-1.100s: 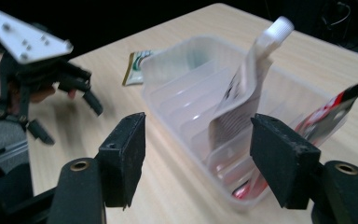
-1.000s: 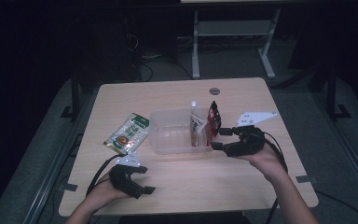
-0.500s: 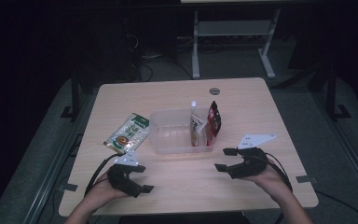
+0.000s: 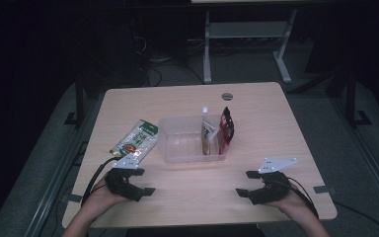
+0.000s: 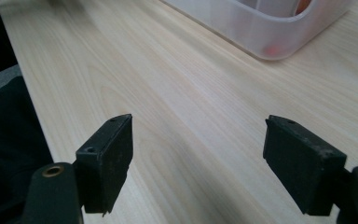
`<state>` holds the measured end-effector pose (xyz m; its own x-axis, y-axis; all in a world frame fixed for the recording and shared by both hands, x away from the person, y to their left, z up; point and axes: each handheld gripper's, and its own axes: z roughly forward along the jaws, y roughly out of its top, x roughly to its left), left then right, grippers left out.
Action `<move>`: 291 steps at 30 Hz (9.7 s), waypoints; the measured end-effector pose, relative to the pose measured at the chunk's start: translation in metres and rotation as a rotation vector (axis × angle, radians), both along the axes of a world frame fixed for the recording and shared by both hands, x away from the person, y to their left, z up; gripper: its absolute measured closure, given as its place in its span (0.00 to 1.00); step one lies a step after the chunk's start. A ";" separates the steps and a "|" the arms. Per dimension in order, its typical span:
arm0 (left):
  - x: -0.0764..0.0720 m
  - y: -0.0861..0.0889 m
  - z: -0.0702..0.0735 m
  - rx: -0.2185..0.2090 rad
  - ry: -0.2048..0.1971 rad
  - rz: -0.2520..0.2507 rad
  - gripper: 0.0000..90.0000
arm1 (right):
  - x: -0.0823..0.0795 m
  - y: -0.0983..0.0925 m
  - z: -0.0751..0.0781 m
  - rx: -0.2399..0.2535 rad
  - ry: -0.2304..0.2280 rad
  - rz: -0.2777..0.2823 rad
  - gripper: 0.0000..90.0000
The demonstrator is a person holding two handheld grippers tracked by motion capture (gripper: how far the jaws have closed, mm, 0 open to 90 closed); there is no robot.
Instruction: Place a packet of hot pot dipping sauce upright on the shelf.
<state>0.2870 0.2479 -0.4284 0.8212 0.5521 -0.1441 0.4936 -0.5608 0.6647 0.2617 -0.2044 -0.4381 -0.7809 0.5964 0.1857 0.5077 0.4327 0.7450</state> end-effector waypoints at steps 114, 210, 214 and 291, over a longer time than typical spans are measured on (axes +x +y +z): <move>0.111 0.124 0.002 -0.189 -0.007 0.399 1.00 | 0.006 -0.003 -0.007 0.006 0.034 -0.026 0.25; 0.014 -0.088 0.044 -0.257 -0.034 -0.417 1.00 | 0.040 0.044 0.003 0.270 0.195 0.249 0.36; 0.014 -0.089 0.042 -0.259 -0.035 -0.417 1.00 | 0.038 0.046 0.003 0.278 0.198 0.273 0.46; 0.005 -0.043 0.019 -0.114 -0.059 -0.176 0.19 | 0.032 0.064 0.053 0.471 -0.006 0.345 1.00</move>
